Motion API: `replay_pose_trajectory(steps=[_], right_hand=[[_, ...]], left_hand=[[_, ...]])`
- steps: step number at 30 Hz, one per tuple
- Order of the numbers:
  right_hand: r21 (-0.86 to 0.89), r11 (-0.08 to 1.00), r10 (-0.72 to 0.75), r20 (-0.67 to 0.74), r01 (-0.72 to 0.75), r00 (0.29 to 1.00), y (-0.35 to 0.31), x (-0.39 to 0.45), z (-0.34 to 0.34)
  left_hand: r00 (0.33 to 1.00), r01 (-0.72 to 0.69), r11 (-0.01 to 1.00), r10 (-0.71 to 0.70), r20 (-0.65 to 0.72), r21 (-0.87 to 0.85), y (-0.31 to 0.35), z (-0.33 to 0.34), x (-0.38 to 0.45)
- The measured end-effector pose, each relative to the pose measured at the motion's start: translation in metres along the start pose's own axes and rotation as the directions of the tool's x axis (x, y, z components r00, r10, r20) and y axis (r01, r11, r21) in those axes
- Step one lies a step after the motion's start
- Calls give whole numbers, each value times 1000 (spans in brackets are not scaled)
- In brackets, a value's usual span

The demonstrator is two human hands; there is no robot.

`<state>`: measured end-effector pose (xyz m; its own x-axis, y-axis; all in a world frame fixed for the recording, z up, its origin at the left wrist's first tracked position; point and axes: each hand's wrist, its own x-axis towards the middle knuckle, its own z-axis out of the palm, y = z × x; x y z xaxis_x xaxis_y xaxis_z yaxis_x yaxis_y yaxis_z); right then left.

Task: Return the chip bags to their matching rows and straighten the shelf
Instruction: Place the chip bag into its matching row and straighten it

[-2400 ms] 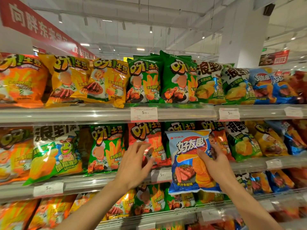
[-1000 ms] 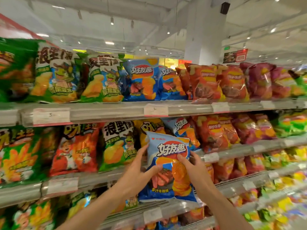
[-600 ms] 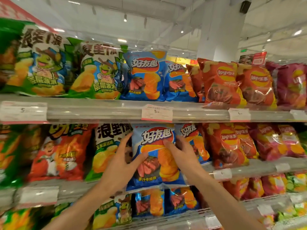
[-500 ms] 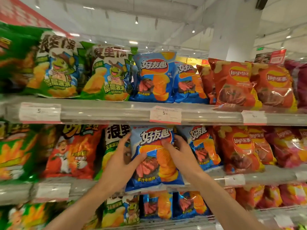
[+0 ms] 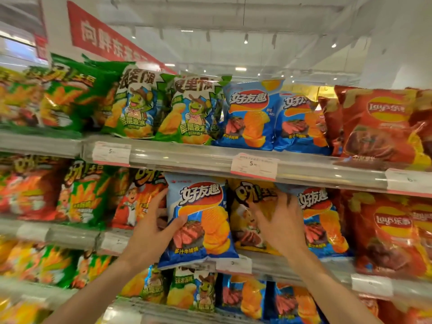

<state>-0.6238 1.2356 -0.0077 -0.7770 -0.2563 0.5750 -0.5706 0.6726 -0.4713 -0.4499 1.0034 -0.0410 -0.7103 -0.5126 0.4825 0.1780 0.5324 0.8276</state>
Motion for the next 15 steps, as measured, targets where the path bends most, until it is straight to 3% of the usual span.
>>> replay_pose_trajectory(steps=[4, 7, 15], right_hand=[[22, 989, 138, 233, -147, 963, 12, -5, 12], [51, 980, 165, 331, -192, 929, 11, -6, 23], [114, 976, 149, 276, -187, 949, -4, 4, 26]], left_hand=[[999, 39, 998, -39, -8, 44, 4, -1, -7], [999, 50, 997, -48, -24, 60, 4, -4, -12], [994, 57, 985, -41, -104, 164, 6, -30, -29]])
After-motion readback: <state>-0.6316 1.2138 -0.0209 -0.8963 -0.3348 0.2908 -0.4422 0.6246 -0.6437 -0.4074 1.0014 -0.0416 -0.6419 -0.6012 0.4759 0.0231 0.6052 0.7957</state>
